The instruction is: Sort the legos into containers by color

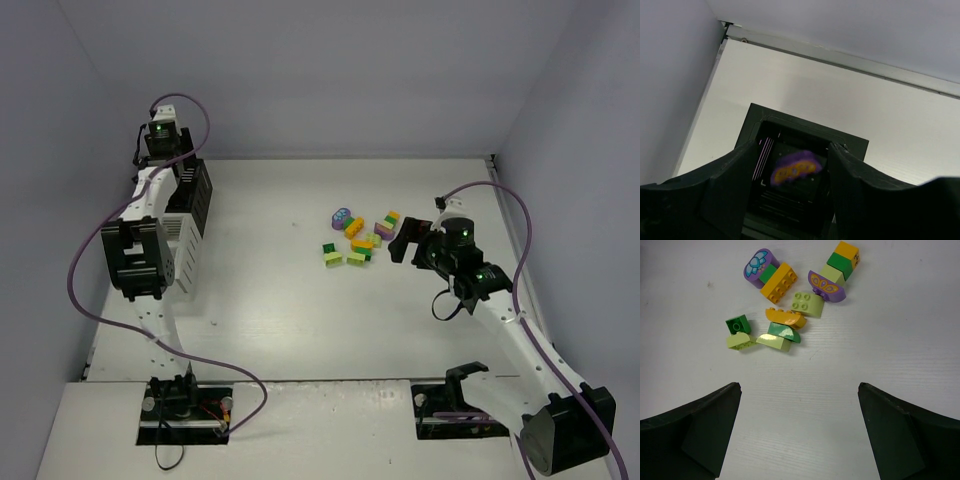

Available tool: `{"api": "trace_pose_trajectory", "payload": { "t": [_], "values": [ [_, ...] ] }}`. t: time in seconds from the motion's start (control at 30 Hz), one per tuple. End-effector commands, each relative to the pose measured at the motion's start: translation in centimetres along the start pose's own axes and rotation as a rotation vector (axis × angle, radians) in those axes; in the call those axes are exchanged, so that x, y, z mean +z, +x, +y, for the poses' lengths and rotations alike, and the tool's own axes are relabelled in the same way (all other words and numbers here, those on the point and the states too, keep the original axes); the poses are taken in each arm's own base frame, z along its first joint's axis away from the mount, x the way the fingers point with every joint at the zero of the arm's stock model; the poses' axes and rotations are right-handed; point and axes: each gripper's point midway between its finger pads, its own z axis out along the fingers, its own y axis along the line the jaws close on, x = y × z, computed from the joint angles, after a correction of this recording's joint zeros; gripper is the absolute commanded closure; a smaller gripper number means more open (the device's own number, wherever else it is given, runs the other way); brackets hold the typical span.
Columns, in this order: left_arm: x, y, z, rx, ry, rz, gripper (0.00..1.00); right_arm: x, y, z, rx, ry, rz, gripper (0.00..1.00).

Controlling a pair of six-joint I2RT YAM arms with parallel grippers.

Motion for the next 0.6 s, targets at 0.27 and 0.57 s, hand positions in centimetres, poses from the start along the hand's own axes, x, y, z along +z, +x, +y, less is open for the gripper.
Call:
{"api": "trace_pose_trajectory", "payload": {
  "t": [0.27,0.57],
  "values": [
    [-15.2,-10.2,-6.8,-0.092,0.225,-0.248,0.47,-1.2,-2.6,1.2,-0.005,-0.04,-0.115,0.0],
    [-26.1,-3.2,-16.3,-0.102,0.557,-0.112,0.47,-1.6,-3.0,1.2,0.039,-0.03,-0.133,0.0]
  ]
}}
